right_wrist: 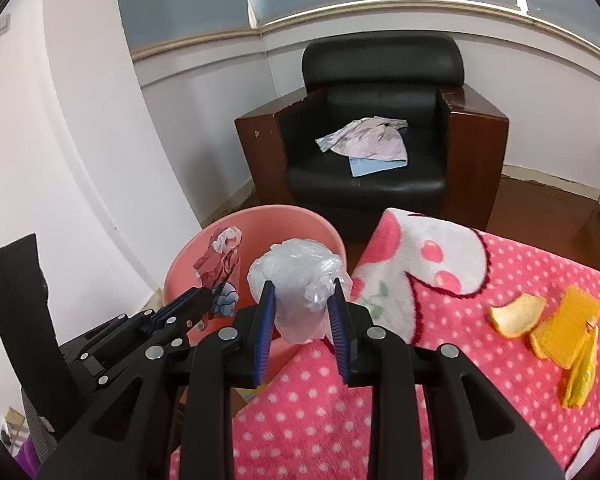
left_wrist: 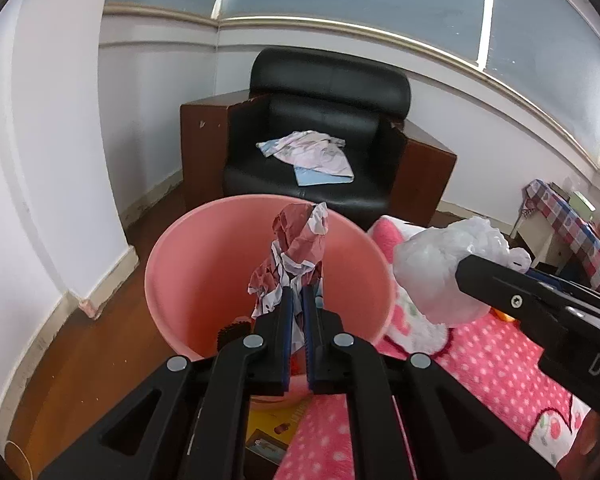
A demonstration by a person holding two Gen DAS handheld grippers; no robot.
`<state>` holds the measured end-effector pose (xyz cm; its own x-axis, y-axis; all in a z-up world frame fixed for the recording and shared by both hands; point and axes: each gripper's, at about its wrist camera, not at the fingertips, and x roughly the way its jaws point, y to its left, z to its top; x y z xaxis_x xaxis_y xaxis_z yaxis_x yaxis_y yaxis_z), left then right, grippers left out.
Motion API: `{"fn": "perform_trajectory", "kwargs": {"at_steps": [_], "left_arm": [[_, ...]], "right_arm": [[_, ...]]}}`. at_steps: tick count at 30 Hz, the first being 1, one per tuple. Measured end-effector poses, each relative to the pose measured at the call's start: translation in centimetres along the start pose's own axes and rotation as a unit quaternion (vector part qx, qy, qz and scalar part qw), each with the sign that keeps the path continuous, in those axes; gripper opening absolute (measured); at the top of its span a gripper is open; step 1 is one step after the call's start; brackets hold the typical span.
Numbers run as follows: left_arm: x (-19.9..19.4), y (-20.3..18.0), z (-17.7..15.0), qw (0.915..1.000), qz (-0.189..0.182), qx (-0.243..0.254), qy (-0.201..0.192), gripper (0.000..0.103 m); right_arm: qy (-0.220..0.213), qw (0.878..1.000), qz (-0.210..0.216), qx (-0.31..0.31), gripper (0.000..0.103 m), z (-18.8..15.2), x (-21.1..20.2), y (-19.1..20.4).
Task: Collect trash
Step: 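Carry the wrapper and plastic bag to the pink bucket and release both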
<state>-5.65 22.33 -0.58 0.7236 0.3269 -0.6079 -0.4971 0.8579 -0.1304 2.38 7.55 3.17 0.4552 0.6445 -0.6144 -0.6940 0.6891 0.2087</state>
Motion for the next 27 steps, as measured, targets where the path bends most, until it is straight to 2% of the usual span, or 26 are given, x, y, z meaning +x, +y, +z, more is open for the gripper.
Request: {"fn": "perform_trajectory", "kwargs": {"at_steps": [8, 14, 17, 19, 22, 27], "left_arm": [[3.0, 3.2, 0.3, 0.9994, -0.005, -0.034, 0.011, 0.005], [5.1, 4.5, -0.1, 0.9975, -0.014, -0.058, 0.039, 0.005], [5.4, 5.0, -0.1, 0.9966, -0.015, -0.07, 0.04, 0.005], [5.4, 5.1, -0.1, 0.9965, -0.013, -0.073, 0.038, 0.012], [5.1, 4.9, -0.2, 0.9972, -0.003, -0.068, 0.032, 0.032], [4.3, 4.5, 0.0, 0.9982, 0.011, -0.055, 0.018, 0.04]], "right_arm": [[0.01, 1.0, -0.004, -0.021, 0.027, 1.3, 3.0, 1.2], [0.027, 1.0, -0.003, -0.016, 0.027, 1.1, 5.6, 1.3], [0.034, 0.999, 0.0, -0.013, 0.027, 1.0, 6.7, 1.3], [0.041, 0.999, 0.012, -0.007, 0.027, 0.9, 7.3, 1.3], [0.056, 0.998, 0.023, -0.002, 0.031, 0.8, 8.1, 1.3], [0.06, 0.998, 0.028, 0.004, 0.039, 0.8, 8.0, 1.1]]}}
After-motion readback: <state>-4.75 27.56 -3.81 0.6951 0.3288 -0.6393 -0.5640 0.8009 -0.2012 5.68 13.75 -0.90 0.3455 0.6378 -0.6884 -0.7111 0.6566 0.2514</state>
